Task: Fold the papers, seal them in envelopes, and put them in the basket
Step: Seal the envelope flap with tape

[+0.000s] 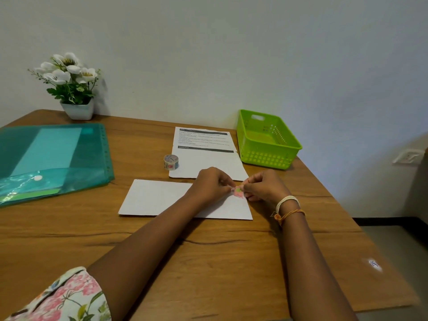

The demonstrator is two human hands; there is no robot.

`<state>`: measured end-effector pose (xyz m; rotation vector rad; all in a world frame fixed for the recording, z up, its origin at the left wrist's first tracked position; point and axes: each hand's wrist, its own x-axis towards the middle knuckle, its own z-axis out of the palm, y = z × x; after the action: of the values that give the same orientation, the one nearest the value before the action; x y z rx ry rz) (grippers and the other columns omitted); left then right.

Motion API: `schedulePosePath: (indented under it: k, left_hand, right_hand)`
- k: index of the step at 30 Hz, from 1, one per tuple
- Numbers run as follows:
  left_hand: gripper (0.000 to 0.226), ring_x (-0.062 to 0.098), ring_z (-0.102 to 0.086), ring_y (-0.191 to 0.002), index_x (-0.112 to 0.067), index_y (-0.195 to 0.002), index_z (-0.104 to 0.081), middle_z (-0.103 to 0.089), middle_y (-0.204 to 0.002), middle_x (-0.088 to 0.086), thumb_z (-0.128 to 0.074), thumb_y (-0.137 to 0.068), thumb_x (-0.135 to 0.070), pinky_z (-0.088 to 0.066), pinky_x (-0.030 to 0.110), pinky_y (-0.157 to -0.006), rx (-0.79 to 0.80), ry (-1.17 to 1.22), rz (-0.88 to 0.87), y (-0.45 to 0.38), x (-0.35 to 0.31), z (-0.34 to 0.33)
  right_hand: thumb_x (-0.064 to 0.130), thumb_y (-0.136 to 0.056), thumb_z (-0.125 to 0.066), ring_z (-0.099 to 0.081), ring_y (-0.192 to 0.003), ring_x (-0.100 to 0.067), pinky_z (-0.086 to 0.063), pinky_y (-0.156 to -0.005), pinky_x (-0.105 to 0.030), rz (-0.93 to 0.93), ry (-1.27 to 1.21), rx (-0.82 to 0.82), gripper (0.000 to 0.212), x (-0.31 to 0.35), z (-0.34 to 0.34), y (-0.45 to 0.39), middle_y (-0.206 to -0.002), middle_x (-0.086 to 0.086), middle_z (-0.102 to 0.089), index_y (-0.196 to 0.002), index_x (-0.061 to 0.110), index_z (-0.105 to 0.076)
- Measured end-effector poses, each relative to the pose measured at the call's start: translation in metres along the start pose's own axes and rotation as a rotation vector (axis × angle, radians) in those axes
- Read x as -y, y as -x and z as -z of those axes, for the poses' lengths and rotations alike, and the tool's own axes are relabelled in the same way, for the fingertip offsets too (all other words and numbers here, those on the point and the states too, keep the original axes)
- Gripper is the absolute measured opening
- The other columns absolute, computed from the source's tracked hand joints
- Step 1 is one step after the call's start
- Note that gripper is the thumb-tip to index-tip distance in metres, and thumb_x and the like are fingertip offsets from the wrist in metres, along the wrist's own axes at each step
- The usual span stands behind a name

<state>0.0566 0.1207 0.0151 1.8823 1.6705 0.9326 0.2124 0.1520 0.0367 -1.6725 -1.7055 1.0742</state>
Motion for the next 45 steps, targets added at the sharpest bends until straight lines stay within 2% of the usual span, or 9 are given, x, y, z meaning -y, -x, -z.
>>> schedulePosePath:
  k: [6,13,17,25,29,31,36,40,45]
  left_hand:
    - [0.020,0.008,-0.051,-0.082,-0.017,-0.105,-0.075,-0.069,-0.109,0.006,-0.069,-0.086,-0.019,-0.037,0.012,-0.061,-0.016,0.020,-0.013,0.001,0.002,-0.001]
    - [0.023,0.007,-0.048,-0.080,-0.020,-0.104,-0.076,-0.067,-0.106,0.005,-0.073,-0.082,-0.027,-0.038,0.018,-0.064,-0.025,-0.020,0.006,0.001,0.000,-0.006]
    - [0.029,0.009,-0.048,-0.088,-0.020,-0.104,-0.076,-0.065,-0.110,0.003,-0.076,-0.079,-0.033,-0.040,0.025,-0.073,0.002,-0.070,0.026,0.000,-0.001,-0.006]
    - [0.032,0.019,-0.054,-0.105,-0.020,-0.112,-0.072,-0.062,-0.119,0.006,-0.073,-0.082,-0.033,-0.039,0.026,-0.079,0.051,-0.125,0.035,-0.001,-0.006,-0.005]
    - [0.036,0.023,-0.051,-0.110,-0.021,-0.119,-0.068,-0.057,-0.122,0.007,-0.069,-0.085,-0.032,-0.036,0.025,-0.080,0.099,-0.191,0.011,-0.001,-0.007,-0.003]
    - [0.037,0.022,-0.050,-0.109,-0.021,-0.122,-0.066,-0.055,-0.122,0.007,-0.067,-0.087,-0.032,-0.035,0.025,-0.080,0.111,-0.234,-0.010,0.000,-0.007,-0.003]
    - [0.035,0.019,-0.048,-0.106,-0.024,-0.122,-0.066,-0.055,-0.119,0.006,-0.064,-0.089,-0.033,-0.038,0.027,-0.078,0.067,-0.282,-0.042,0.007,-0.004,-0.008]
    - [0.038,0.022,-0.045,-0.114,-0.024,-0.129,-0.061,-0.050,-0.128,0.006,-0.058,-0.093,-0.033,-0.037,0.028,-0.086,0.102,-0.344,-0.073,0.011,-0.003,-0.007]
    - [0.040,0.023,-0.041,-0.118,-0.026,-0.136,-0.053,-0.045,-0.135,0.004,-0.050,-0.097,-0.033,-0.036,0.027,-0.090,0.079,-0.473,-0.125,0.020,-0.001,-0.012]
  right_hand:
    - [0.006,-0.084,-0.069,-0.063,-0.063,-0.012,-0.053,-0.050,-0.015,0.013,0.005,0.006,0.014,0.000,0.000,0.000,-0.071,-0.008,-0.067,-0.072,0.011,-0.068]
    - [0.005,-0.084,-0.066,-0.066,-0.066,-0.016,-0.056,-0.063,-0.024,0.033,0.076,-0.036,0.018,-0.004,-0.006,-0.003,-0.074,-0.011,-0.070,-0.069,0.013,-0.069]
    - [0.006,-0.082,-0.066,-0.067,-0.067,-0.018,-0.059,-0.067,-0.030,0.044,0.105,-0.054,0.015,-0.004,-0.008,-0.004,-0.074,-0.010,-0.071,-0.069,0.012,-0.071]
    - [0.014,-0.076,-0.068,-0.067,-0.066,-0.020,-0.056,-0.065,-0.031,0.036,0.245,-0.159,0.007,-0.005,-0.014,-0.007,-0.072,-0.009,-0.072,-0.071,0.011,-0.072]
    - [0.020,-0.075,-0.073,-0.069,-0.077,-0.024,-0.059,-0.073,-0.039,0.075,0.265,-0.266,0.009,-0.007,-0.019,-0.005,-0.075,-0.005,-0.072,-0.069,0.017,-0.067]
    - [0.018,-0.076,-0.072,-0.067,-0.081,-0.026,-0.057,-0.074,-0.036,0.100,0.267,-0.307,0.009,-0.007,-0.021,-0.002,-0.079,-0.006,-0.072,-0.069,0.018,-0.066]
    - [0.015,-0.083,-0.064,-0.064,-0.087,-0.027,-0.050,-0.071,-0.031,0.193,0.343,-0.300,0.008,-0.011,-0.024,0.013,-0.087,-0.010,-0.071,-0.081,0.015,-0.072]
    - [0.015,-0.088,-0.059,-0.059,-0.100,-0.023,-0.050,-0.085,-0.034,0.303,0.385,-0.252,0.020,-0.027,-0.026,0.026,-0.107,-0.010,-0.064,-0.103,0.017,-0.073]
    - [0.014,-0.095,-0.048,-0.044,-0.119,-0.028,-0.036,-0.101,-0.034,0.375,0.518,-0.235,0.037,-0.038,-0.029,0.035,-0.121,-0.013,-0.048,-0.131,0.015,-0.056]
